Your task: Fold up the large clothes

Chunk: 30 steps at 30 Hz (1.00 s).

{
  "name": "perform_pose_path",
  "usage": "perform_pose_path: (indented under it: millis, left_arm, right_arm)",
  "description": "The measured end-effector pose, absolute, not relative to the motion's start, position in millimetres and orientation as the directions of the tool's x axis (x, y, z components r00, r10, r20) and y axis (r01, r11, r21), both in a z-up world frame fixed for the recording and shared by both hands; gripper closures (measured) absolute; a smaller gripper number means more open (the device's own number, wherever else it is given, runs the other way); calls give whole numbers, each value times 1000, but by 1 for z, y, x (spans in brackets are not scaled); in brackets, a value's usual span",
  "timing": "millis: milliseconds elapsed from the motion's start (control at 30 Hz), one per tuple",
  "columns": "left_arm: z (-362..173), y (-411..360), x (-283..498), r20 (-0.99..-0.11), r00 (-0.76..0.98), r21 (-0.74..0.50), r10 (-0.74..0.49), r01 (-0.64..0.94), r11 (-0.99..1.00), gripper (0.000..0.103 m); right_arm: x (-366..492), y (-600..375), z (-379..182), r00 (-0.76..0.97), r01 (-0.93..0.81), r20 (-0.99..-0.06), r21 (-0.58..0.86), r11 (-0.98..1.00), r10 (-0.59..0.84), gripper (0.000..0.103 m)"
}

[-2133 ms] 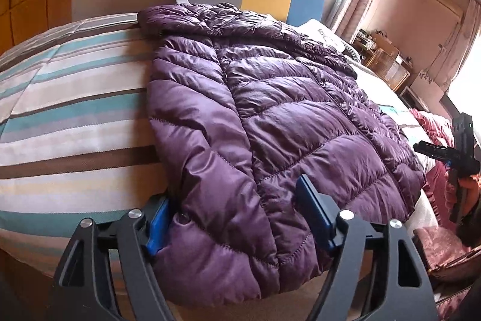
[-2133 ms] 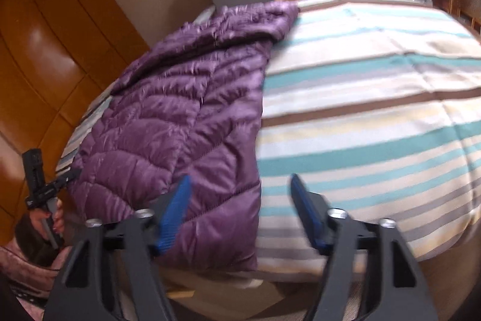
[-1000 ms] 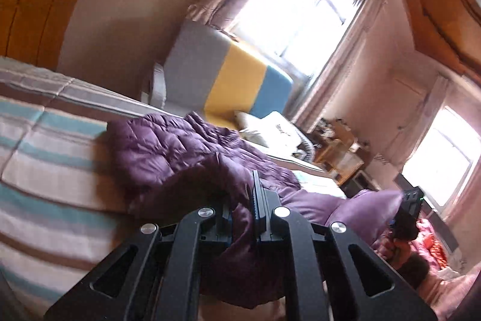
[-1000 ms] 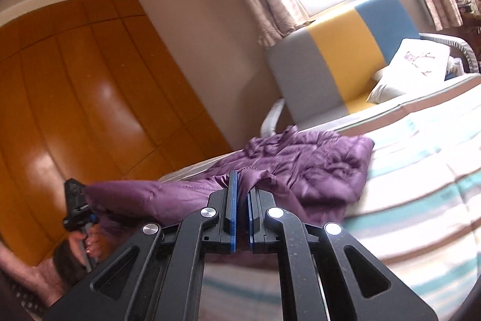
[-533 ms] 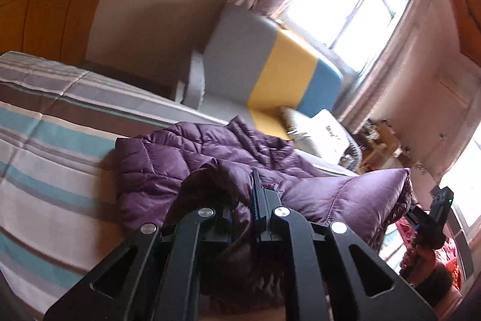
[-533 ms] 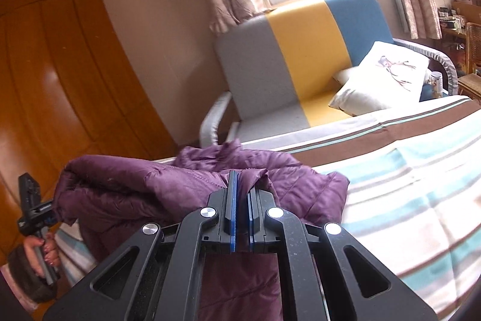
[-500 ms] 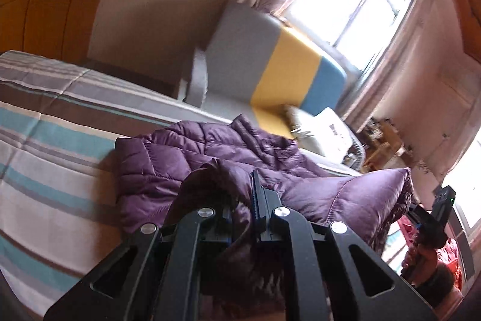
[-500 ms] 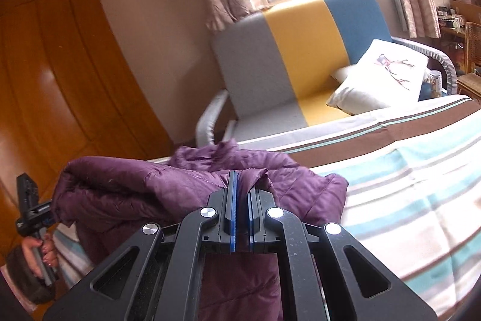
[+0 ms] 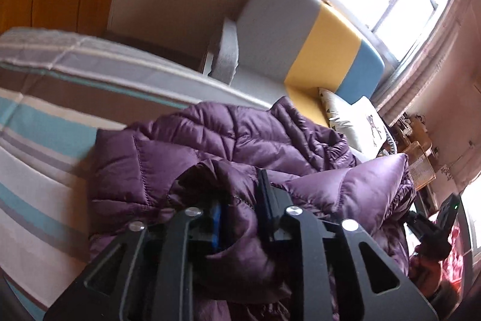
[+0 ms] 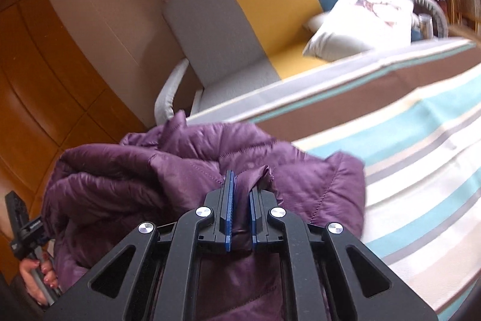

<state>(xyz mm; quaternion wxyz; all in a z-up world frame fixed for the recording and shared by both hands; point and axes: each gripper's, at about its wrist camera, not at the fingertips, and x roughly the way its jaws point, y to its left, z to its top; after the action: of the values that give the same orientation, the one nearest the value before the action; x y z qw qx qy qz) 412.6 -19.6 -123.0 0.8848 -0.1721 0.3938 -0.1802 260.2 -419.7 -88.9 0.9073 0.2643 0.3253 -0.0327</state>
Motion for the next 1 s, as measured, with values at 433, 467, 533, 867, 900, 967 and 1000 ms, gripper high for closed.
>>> perform_pose_path:
  millis: [433, 467, 533, 867, 900, 967, 1000]
  left_arm:
    - [-106, 22, 414, -516, 739, -556, -434, 96, 825, 13]
    - [-106, 23, 414, -534, 738, -534, -413, 84, 841, 9]
    - [-108, 21, 412, -563, 723, -496, -400, 92, 864, 5]
    - [-112, 45, 352, -439, 846, -445, -302, 87, 891, 2]
    - [-113, 52, 351, -434, 842, -480, -321, 86, 873, 2]
    - [-120, 53, 359, -476, 795, -500, -377, 108, 859, 2]
    - [-124, 51, 363, -510, 771, -481, -381, 112, 870, 2]
  right_arm:
    - [232, -460, -75, 880, 218, -448, 678, 702, 158, 17]
    - [230, -458, -73, 870, 230, -468, 662, 714, 154, 17]
    - [220, -452, -70, 846, 261, -518, 613, 746, 130, 17]
    - [185, -435, -97, 765, 333, -636, 523, 784, 99, 14]
    - [184, -435, -99, 759, 333, -642, 522, 785, 105, 14]
    - [186, -433, -106, 746, 334, -655, 525, 783, 122, 14]
    - [185, -429, -107, 743, 334, -657, 530, 780, 128, 14]
